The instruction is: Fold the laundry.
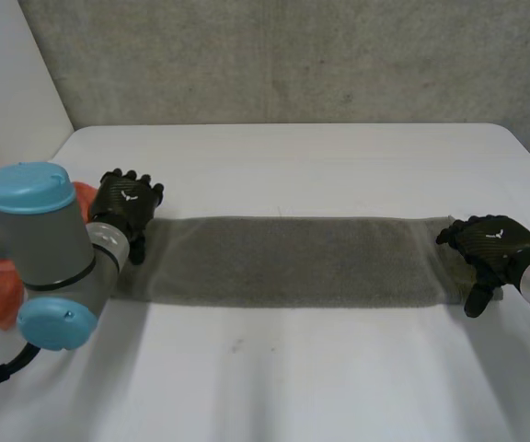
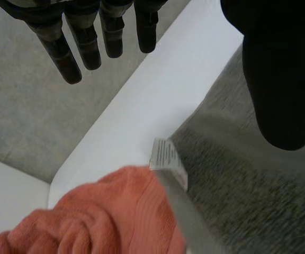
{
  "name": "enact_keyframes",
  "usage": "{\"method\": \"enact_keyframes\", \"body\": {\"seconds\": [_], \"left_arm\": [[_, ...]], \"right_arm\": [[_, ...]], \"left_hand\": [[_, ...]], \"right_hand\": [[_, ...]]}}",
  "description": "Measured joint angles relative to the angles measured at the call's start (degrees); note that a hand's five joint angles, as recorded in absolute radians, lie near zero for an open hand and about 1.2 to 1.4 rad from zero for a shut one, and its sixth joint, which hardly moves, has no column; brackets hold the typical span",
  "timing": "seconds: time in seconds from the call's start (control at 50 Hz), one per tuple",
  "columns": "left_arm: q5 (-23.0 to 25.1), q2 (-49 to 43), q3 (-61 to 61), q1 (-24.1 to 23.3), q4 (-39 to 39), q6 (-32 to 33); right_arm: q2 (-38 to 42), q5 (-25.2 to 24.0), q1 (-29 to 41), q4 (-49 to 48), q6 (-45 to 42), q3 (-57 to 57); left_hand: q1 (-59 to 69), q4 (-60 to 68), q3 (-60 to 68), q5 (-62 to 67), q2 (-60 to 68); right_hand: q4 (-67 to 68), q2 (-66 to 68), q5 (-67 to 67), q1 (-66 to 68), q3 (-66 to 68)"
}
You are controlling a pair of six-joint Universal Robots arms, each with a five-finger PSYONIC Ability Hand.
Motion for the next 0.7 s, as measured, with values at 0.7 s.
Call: {"method": "enact_keyframes", "body": {"seconds": [0.7], "left_arm": [[-0.19,-2.44,-0.01,3.82,0.12,2.72]], "right_arm": [[9.74,-0.38,-0.38,-8.21,-1.08,-2.18]], "left_hand": [[0.0,0.0,0.0,0.0,0.0]], "right_hand": [[20.39,21.76,18.9,17.59,21.57]]}}
